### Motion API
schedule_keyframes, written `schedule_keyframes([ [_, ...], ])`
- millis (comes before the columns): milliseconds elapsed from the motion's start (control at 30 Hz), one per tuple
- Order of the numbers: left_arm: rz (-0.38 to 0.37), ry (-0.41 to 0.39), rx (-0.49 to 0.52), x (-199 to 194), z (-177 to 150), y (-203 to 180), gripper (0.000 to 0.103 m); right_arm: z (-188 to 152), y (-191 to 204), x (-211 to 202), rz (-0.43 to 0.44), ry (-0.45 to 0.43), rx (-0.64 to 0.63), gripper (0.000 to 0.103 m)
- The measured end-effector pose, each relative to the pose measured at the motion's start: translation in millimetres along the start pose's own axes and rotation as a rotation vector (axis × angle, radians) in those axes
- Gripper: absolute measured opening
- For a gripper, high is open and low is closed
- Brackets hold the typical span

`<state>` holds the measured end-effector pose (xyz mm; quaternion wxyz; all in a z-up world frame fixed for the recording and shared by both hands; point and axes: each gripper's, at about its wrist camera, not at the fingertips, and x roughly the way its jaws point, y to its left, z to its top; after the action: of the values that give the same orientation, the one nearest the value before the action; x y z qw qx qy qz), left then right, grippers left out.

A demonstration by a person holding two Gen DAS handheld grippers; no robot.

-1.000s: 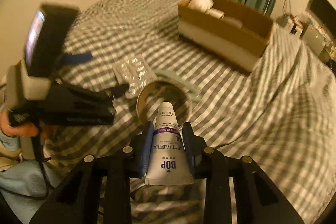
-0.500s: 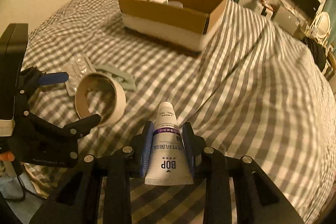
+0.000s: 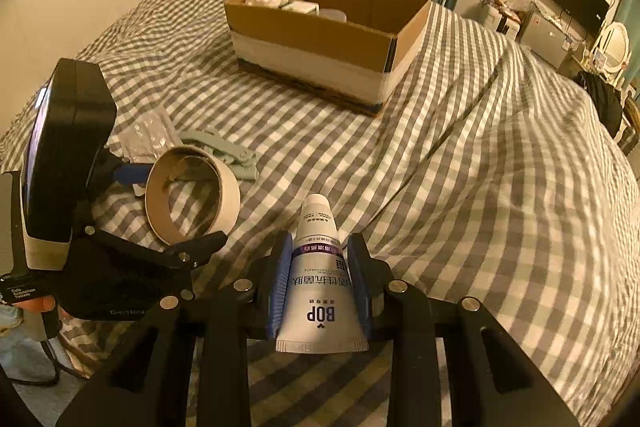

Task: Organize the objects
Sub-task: 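Grasp the tape roll by its rim with the left tool, then drop the tape roll from the left tool while the right tool drops the tube into the box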

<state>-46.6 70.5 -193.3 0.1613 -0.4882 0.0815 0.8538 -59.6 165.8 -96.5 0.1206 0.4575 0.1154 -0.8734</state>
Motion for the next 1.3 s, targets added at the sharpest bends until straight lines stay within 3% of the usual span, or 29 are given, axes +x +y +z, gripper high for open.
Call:
schedule_keyframes([
  [100, -0.022, -0.024, -0.026, -14, 4, 6, 0.087, 7, 1, -10, -0.009, -0.027, -0.014, 0.028],
  [267, -0.019, -0.138, -0.032, -54, 29, 13, 0.087, 32, 4, -34, -0.039, -0.104, -0.065, 0.028],
  [500, 0.030, -0.266, -0.054, -86, 90, 40, 0.087, 100, -2, -66, -0.088, -0.262, -0.128, 0.028],
  [733, 0.090, -0.380, -0.078, -105, 152, 67, 0.087, 165, -19, -58, -0.104, -0.333, -0.134, 0.028],
  [1000, 0.124, -0.398, -0.082, -72, 212, 93, 0.087, 222, -40, -9, -0.101, -0.327, -0.117, 0.028],
  [1300, 0.147, -0.328, -0.068, -3, 246, 108, 0.087, 246, -59, 67, -0.075, -0.250, -0.093, 0.028],
])
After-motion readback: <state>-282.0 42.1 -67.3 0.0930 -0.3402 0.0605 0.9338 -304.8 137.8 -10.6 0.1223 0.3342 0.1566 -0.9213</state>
